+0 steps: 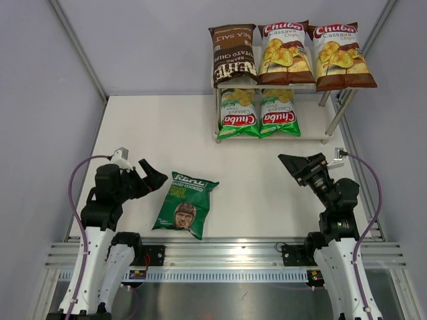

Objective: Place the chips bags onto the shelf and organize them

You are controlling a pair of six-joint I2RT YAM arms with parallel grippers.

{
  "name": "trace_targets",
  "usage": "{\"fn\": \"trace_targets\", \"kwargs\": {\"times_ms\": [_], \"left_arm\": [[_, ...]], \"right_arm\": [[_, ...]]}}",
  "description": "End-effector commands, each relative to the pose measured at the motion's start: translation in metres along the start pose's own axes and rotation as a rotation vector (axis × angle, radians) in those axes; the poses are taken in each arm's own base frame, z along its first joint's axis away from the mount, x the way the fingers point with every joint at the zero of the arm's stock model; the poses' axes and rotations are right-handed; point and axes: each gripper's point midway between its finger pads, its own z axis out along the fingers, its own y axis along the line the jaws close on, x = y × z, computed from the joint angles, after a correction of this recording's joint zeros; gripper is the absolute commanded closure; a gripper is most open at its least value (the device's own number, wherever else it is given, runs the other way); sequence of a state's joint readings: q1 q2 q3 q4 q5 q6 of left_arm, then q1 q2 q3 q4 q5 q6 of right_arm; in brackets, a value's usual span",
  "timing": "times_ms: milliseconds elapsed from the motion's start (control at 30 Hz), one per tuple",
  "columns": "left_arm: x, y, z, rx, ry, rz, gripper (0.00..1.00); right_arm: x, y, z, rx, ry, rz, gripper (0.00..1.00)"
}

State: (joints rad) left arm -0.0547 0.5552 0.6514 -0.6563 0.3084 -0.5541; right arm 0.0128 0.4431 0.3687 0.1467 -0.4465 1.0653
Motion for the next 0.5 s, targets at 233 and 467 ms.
{"fn": "trace_targets", "kwargs": {"times_ms": [233,467], "left_arm": [[0.047,0.025,0.032,-0.062,0.134,-0.143,0.01],[0.089,0.036,0.053,-0.053,0.211,-0.156,0.03]], "right_arm": [[0.054,0.041,-0.042,-0.154,0.318,-0.038,0.01],[0.057,0.051,-0.047,-0.213,0.336,-0.044,0.0]]}}
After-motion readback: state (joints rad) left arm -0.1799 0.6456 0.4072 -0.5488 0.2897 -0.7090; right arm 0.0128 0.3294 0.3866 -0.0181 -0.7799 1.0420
